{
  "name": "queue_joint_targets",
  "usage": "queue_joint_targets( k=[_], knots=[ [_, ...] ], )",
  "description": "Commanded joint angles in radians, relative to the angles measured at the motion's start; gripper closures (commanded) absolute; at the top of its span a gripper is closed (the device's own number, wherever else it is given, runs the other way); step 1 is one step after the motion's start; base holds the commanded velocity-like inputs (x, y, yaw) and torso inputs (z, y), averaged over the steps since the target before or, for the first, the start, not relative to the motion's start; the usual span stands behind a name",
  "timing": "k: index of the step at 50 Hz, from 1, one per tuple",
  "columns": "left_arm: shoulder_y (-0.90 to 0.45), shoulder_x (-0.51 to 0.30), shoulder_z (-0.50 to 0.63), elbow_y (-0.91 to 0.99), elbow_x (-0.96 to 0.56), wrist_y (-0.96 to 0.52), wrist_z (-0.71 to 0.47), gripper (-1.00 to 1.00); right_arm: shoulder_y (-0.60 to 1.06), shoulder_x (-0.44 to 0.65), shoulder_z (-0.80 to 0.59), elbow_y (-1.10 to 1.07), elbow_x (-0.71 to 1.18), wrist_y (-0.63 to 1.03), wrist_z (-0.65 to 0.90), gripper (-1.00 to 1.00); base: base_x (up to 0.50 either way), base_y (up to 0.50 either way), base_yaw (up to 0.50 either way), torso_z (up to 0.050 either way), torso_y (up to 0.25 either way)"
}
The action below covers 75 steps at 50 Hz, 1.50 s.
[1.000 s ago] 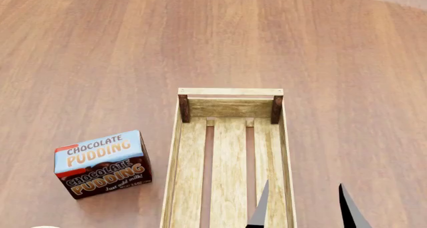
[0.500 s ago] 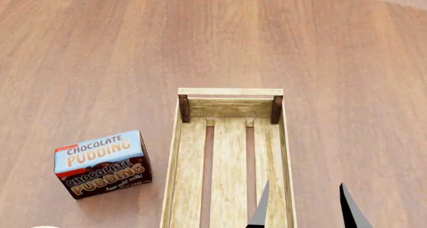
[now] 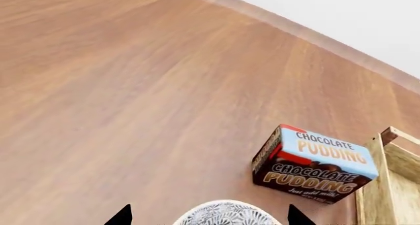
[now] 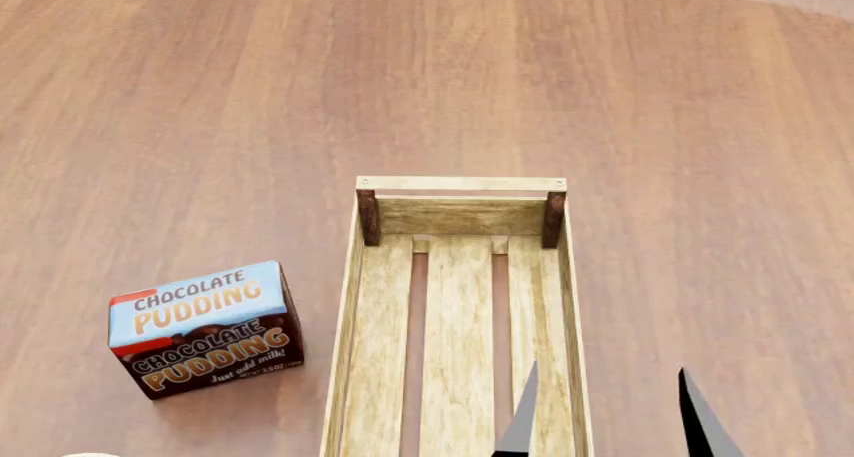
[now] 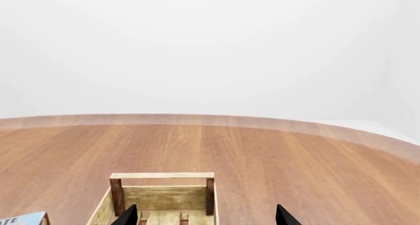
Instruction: Pick up the bowl on the left and put it in the tray.
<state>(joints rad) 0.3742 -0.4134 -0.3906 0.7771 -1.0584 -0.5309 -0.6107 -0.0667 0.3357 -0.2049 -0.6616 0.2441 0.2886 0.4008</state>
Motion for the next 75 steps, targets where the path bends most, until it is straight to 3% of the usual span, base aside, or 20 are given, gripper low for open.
queue_joint_targets(
  k=[1,75],
  knots=[
    [-0.008,0.031,-0.001,-0.067,0.041,-0.015,0.075,-1.0,-0.004,-0.017,0.015,0.009,-0.019,-0.014,-0.028,-1.0,0.0,0.0,0.0,0.0,0.0],
    [-0.072,0.066,0.152,-0.366,0.219,0.055,0.19,-1.0,0.001,0.005,0.0,0.01,-0.006,-0.02,-0.003,-1.0,0.0,0.0,0.0,0.0,0.0]
  ],
)
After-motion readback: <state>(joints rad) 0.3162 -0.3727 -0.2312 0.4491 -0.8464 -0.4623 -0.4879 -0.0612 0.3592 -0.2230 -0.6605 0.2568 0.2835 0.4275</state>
